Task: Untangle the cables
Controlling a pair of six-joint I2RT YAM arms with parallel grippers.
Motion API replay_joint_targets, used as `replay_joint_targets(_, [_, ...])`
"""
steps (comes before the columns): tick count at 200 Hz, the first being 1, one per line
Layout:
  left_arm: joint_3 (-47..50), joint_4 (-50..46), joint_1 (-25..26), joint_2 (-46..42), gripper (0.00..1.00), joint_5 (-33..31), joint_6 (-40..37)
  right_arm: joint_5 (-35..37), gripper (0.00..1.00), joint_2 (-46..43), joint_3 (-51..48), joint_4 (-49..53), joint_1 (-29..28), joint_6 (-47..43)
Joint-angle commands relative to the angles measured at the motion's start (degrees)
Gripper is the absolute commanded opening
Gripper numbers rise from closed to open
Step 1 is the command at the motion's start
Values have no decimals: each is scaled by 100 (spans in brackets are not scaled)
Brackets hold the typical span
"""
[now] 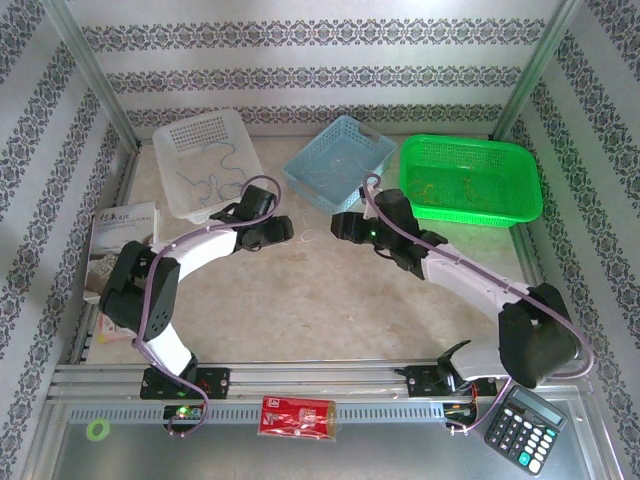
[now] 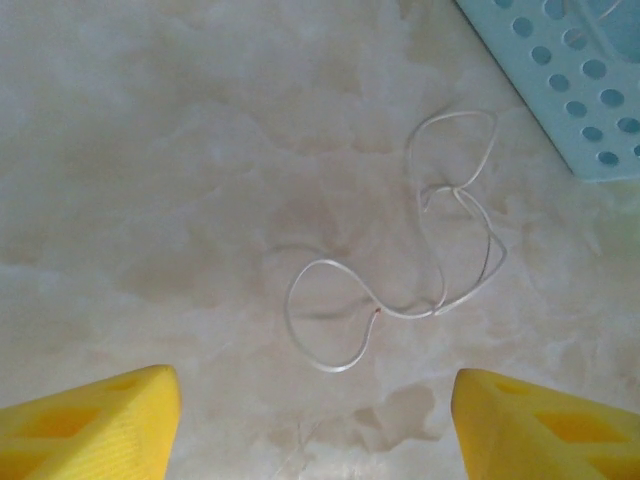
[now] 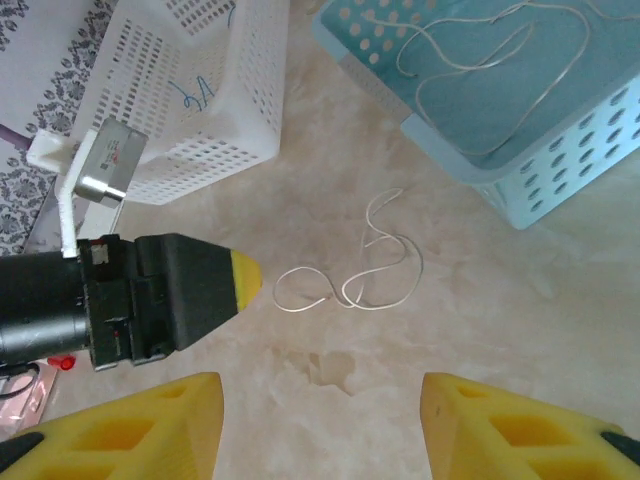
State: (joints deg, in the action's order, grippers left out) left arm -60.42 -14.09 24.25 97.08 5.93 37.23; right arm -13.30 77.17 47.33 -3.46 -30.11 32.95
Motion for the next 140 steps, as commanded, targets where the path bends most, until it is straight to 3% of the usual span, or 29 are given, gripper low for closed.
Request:
replay_joint_targets(1, [-209,-231,108,221,63,-205,296,232,55,-199,-233,-216,23,82])
replay_joint_targets(75, [-301,-361,294,604,57,-659,908,223,55,-354,-348,-286,40,72])
replay_joint_targets(140, [-409,-236,379,864,43,-697,1041,204,55,-400,-356,-320,47,27])
